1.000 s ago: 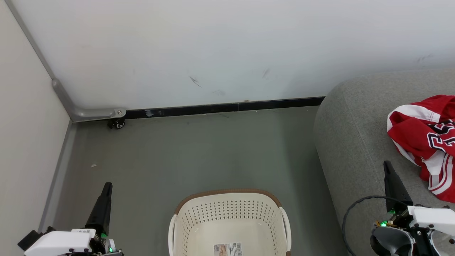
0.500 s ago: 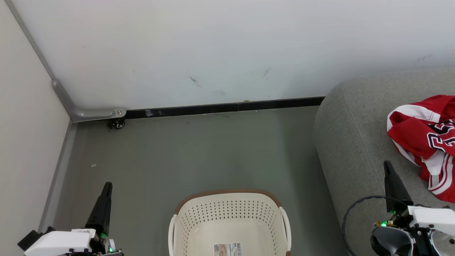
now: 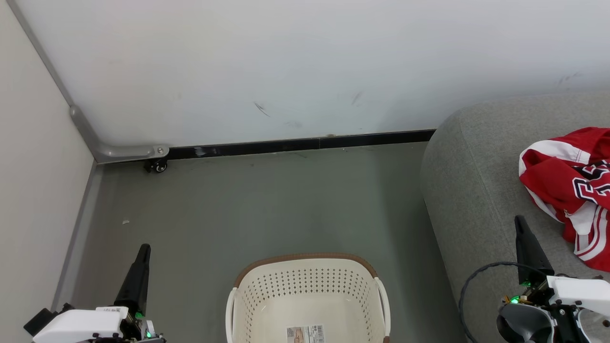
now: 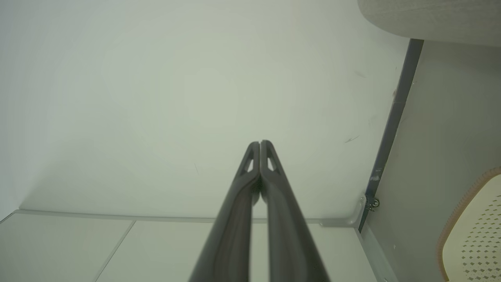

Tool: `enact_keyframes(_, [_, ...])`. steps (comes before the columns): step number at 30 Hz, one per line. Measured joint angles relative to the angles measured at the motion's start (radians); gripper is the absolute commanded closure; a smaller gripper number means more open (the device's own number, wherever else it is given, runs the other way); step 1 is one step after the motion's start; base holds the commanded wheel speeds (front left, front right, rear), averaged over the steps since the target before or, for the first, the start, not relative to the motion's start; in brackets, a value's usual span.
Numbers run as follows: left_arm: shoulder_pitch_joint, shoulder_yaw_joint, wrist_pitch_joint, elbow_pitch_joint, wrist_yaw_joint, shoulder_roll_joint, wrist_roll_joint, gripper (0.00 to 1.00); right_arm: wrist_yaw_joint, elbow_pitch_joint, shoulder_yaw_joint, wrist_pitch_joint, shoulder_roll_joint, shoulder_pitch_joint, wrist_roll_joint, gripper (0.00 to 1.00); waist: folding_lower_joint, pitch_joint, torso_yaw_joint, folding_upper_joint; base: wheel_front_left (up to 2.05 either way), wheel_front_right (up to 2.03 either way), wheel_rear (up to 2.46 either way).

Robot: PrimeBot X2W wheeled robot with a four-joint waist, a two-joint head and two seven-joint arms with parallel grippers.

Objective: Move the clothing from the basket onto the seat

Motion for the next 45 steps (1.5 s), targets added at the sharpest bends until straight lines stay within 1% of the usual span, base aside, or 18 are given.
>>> enact_keyframes(45, [0.000, 0.000, 0.000, -0.001, 0.000, 0.000, 0.000, 1.00, 0.000, 0.000, -0.005, 0.007, 0.003, 0.000, -0.003, 1.00, 0.0000, 0.000, 0.000, 0.0000, 0.00, 0.00, 0.00])
